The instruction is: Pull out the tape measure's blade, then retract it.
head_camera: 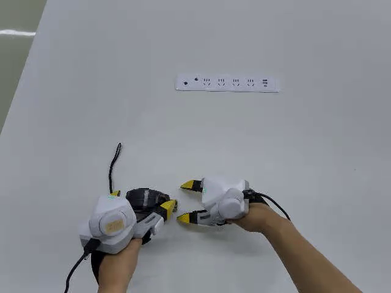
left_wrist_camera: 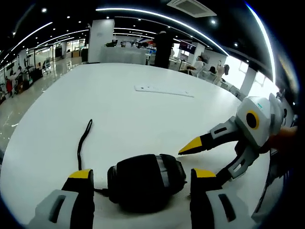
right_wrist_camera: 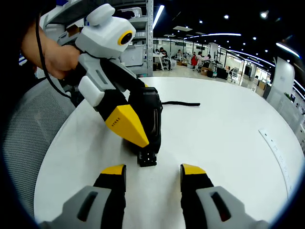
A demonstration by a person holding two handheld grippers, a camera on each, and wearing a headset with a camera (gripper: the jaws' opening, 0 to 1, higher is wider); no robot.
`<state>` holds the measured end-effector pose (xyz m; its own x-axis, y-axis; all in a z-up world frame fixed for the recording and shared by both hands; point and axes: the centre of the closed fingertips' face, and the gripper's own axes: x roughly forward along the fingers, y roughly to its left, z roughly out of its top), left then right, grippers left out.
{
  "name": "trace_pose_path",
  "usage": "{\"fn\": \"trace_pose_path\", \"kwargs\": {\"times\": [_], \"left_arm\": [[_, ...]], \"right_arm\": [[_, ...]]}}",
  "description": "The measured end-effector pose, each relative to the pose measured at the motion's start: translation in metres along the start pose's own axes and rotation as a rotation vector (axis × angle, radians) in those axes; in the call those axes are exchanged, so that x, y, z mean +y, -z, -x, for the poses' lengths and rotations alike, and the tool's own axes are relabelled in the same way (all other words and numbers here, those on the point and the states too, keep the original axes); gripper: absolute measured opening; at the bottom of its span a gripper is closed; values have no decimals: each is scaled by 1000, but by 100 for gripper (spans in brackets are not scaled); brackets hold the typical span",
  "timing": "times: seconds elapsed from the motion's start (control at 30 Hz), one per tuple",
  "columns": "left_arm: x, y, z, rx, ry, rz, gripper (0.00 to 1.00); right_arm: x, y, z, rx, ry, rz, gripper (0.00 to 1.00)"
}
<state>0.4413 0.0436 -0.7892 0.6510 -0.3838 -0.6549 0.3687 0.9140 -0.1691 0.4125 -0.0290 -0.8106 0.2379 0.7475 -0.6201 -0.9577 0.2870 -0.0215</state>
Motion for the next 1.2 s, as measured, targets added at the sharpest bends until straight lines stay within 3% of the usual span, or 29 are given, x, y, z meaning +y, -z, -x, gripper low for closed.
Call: {"fn": "trace_pose_path", "kwargs": {"times": [0.23,0.4,0.57,0.93,1.2], "left_arm": [[2,3,6,10,84,-121,85],[8,7,11,14,125,-133,90],[9,10,19,1,174,-188,95],[2,10,39,-25,280,-274,100],[5,25,53,-6,337,-337,100]], "right_arm": [[-5,6,20,-8,74,-62,62],[-5,11,35,-21,122,-114,69],[-4,17,54,-39,181,-152,77],[9,34,99,-62,291,-244,87],[25,47,127,-89,366,-307,93]]}}
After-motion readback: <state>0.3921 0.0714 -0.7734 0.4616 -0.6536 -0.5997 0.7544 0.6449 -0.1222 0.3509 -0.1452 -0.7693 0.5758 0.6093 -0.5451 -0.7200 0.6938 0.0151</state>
